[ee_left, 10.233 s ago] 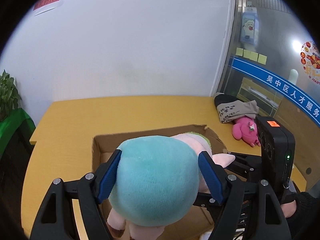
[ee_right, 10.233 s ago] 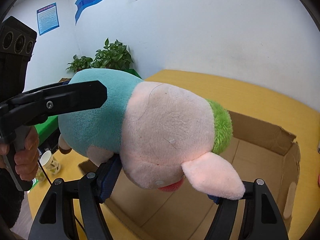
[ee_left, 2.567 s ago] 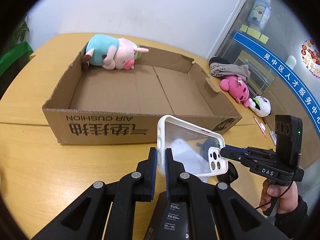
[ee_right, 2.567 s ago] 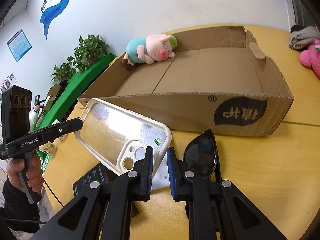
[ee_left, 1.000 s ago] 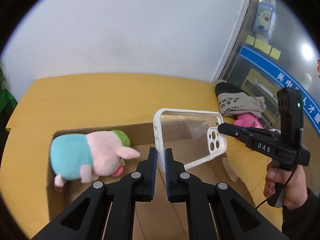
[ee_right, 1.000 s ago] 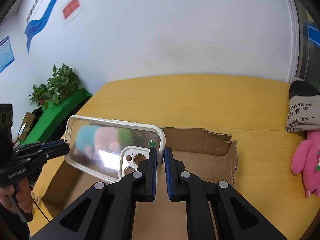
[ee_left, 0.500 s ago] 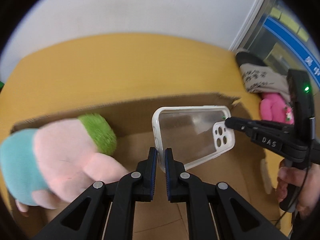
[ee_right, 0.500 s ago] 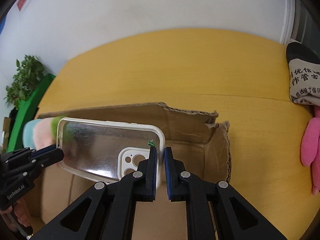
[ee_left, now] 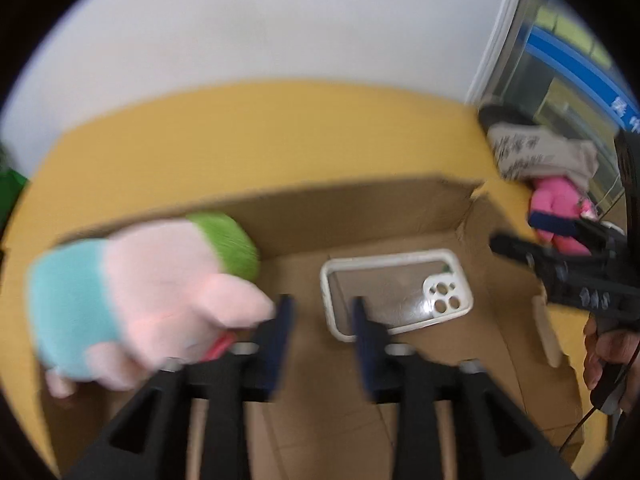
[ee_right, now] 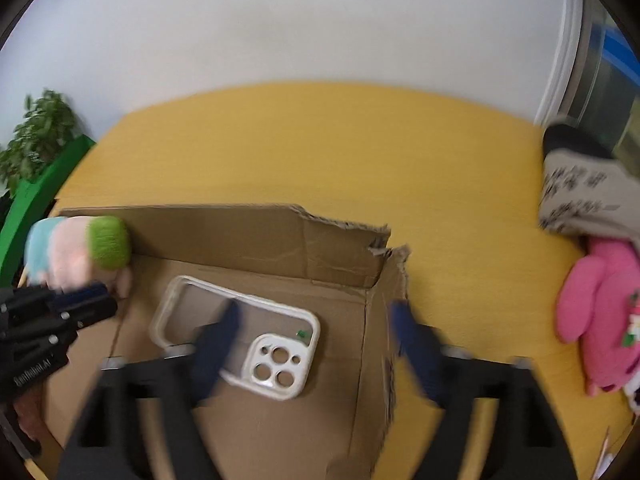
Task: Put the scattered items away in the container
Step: 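Lower the phone case into the box and open the right gripper, then withdraw the right gripper from the box while moving the left gripper to the black charger box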
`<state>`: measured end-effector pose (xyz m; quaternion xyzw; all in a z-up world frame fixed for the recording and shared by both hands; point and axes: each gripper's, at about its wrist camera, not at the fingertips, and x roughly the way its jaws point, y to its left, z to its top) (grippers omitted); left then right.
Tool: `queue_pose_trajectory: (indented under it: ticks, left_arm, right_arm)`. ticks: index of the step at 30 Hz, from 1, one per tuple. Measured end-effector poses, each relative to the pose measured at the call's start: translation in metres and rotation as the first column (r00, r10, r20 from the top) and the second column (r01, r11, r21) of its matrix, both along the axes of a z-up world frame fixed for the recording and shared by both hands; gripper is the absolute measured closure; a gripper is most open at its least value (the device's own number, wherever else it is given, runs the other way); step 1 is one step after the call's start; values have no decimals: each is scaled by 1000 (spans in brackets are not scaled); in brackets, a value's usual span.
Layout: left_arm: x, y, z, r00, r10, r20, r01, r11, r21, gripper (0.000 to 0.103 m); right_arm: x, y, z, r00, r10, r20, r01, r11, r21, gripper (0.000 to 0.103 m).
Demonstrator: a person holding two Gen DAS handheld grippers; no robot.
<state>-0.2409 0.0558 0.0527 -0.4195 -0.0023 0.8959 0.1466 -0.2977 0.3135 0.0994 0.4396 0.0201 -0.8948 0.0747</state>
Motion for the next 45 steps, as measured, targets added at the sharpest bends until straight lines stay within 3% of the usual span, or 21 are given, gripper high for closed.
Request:
queue_pose_trajectory:
  ticks: [1, 3, 6, 8, 9, 10, 11, 12, 14, 15, 16, 17, 18, 19, 26, 35, 43, 44, 45]
  left_arm:
    - [17, -7, 13, 998, 21, -61, -21, 1000, 10, 18]
    - [56, -21, 38, 979, 72, -188, -65, 997, 42, 17]
    - [109, -36, 61, 960, 89, -267, -64, 993, 98, 19]
    - [142, -47, 72, 954, 86, -287, -55, 992, 114, 64]
    - [153, -48, 75, 959, 60, -276, -36, 995, 91, 98]
    - [164, -47, 76, 963, 47, -265, -30, 997, 68, 100]
    - [176, -48, 78, 963, 47, -264, -33, 998, 55, 100]
    - [187, -49, 79, 961, 50, -272, -39, 998, 49, 100]
    - [209, -53, 84, 948, 50, -314, -42, 999, 31, 89]
    - [217, -49, 85, 942, 54, -331, -51, 999, 20, 52]
    - [227, -49, 88, 934, 75, -350, -75, 997, 13, 4]
    - [238, -51, 91, 919, 102, -380, -103, 994, 18, 1]
    - [248, -54, 94, 901, 129, -415, -126, 991, 35, 1]
    - [257, -55, 95, 890, 143, -434, -134, 990, 51, 1]
    - [293, -54, 101, 902, 128, -413, -110, 992, 68, 1]
    - [330, -49, 94, 909, 92, -406, -90, 996, 26, 1]
    - [338, -49, 88, 919, 89, -385, -81, 996, 37, 1]
    - [340, -50, 87, 916, 92, -391, -83, 996, 41, 3]
    - [342, -51, 87, 913, 94, -397, -82, 996, 47, 29]
  right_arm:
    - [17, -6, 8, 999, 17, -33, -17, 1000, -5, 6]
    - [51, -14, 22, 995, 46, -85, -48, 999, -20, 1]
    - [107, -27, 44, 982, 93, -166, -96, 995, -8, 0]
    - [144, -38, 54, 969, 113, -218, -111, 994, 20, 1]
    - [161, -41, 58, 964, 123, -237, -122, 992, 17, 13]
    - [174, -41, 60, 960, 131, -247, -134, 991, 7, 33]
    - [183, -41, 60, 961, 133, -242, -137, 991, -2, 95]
    - [192, -41, 61, 964, 123, -234, -128, 992, -8, 99]
    - [212, -43, 62, 965, 115, -235, -120, 993, -4, 99]
    - [221, -45, 62, 965, 118, -232, -121, 993, 2, 87]
    - [228, -47, 61, 966, 123, -227, -125, 992, 6, 69]
    - [234, -49, 60, 966, 127, -225, -128, 992, 12, 14]
    - [243, -51, 61, 962, 132, -240, -130, 991, 22, 3]
    - [252, -53, 63, 955, 140, -263, -136, 990, 33, 2]
    - [291, -59, 66, 948, 160, -275, -155, 987, 40, 1]
    - [323, -54, 71, 943, 158, -292, -147, 987, 61, 1]
    - [339, -52, 75, 940, 156, -304, -149, 988, 44, 1]
    - [341, -52, 74, 939, 158, -306, -154, 987, 39, 3]
    - [343, -51, 74, 937, 164, -308, -164, 986, 25, 22]
